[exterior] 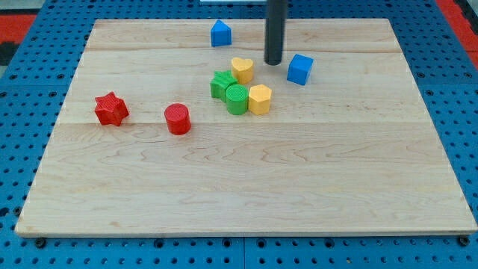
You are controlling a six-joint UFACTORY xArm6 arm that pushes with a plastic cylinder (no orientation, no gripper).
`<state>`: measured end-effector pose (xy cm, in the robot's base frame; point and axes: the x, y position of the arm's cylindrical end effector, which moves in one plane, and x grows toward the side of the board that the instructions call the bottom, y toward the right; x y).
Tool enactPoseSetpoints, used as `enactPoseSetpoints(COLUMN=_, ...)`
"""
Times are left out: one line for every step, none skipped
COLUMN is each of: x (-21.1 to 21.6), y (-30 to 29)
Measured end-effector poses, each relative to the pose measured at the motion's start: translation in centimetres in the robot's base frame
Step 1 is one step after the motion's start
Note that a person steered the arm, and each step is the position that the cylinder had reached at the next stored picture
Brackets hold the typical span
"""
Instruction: Move the heart to the top right of green star
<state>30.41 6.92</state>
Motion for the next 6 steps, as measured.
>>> enactPoseSetpoints(x=0.0, y=0.0)
enactPoseSetpoints(x=-2.1, y=0.9)
enactPoseSetpoints(x=-2.5, y=1.2)
enactPoseSetpoints(x=-2.5, y=1.2)
enactPoseSetpoints(x=-4.8, y=-0.3)
enactPoseSetpoints(x=-11.0, y=-5.1)
